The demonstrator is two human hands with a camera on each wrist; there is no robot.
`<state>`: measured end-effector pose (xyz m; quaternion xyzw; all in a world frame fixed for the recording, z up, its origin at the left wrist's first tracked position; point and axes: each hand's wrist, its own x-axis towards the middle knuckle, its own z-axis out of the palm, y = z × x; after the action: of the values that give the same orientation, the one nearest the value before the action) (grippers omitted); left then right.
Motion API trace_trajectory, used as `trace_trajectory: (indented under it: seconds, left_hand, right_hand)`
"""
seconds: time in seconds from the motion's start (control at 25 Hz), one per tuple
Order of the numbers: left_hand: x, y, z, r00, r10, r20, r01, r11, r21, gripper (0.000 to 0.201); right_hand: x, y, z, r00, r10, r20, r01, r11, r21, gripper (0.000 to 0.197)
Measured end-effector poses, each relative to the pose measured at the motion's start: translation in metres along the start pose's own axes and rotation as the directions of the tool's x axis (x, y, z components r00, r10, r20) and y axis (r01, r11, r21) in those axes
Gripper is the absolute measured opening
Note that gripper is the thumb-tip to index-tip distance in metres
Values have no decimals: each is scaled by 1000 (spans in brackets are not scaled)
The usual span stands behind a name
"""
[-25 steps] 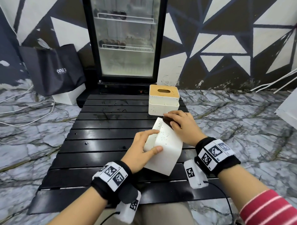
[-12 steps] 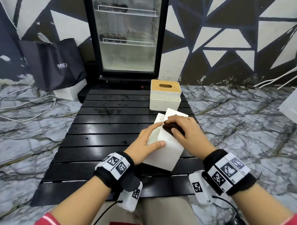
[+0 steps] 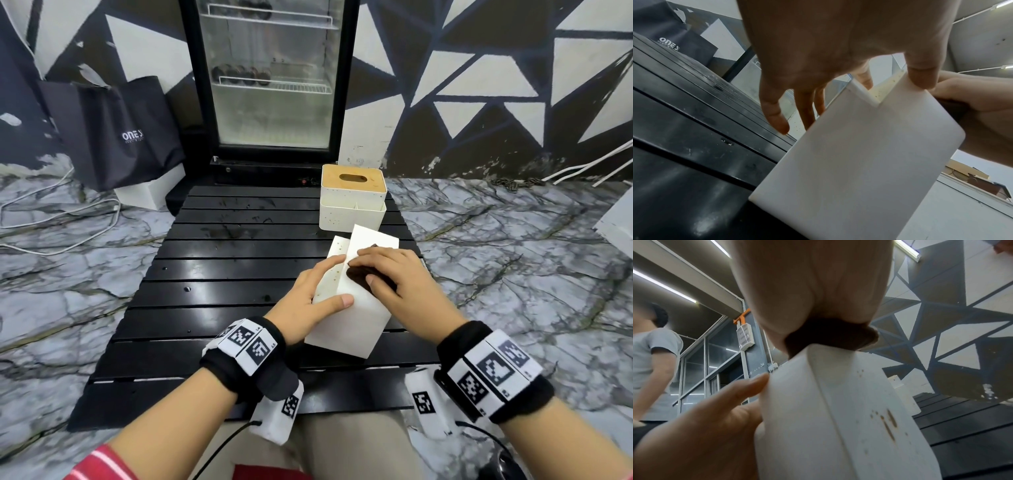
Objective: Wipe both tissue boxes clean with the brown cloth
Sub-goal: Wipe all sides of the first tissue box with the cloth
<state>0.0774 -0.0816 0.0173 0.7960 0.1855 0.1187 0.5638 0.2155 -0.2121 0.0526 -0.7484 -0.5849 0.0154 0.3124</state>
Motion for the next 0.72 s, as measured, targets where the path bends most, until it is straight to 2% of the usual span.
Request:
trace_trajectory:
  seconds: [0.12,0.24,0.36,0.48,0.72]
  left_hand:
    - [-2,0,0,1000,10,-4,-10,1000,-7,64]
    - [-3,0,1,1000,11,-3,-11,1000,-20,58]
    - [-2,-1,2,1000,21,-2,-21,1000,-15,62]
    - [-2,-4,1,999,43,-8,-43,999,-12,64]
    - [-2,-8,-2,999,50,6,-49,998,-32,68]
  right_hand:
    - [-3,-7,10,999,-4,-49,1,998,-62,44]
    - [-11,-7,6,999,-44,-11,44,999,-25,42]
    - [-3,-3,1,1000,-6,26,6,1000,-26,39]
    - [4,-8,8,1000,24,2,-23,997,-74,42]
    - [-16,-12,8,991,-131,37,134,987,-90,37]
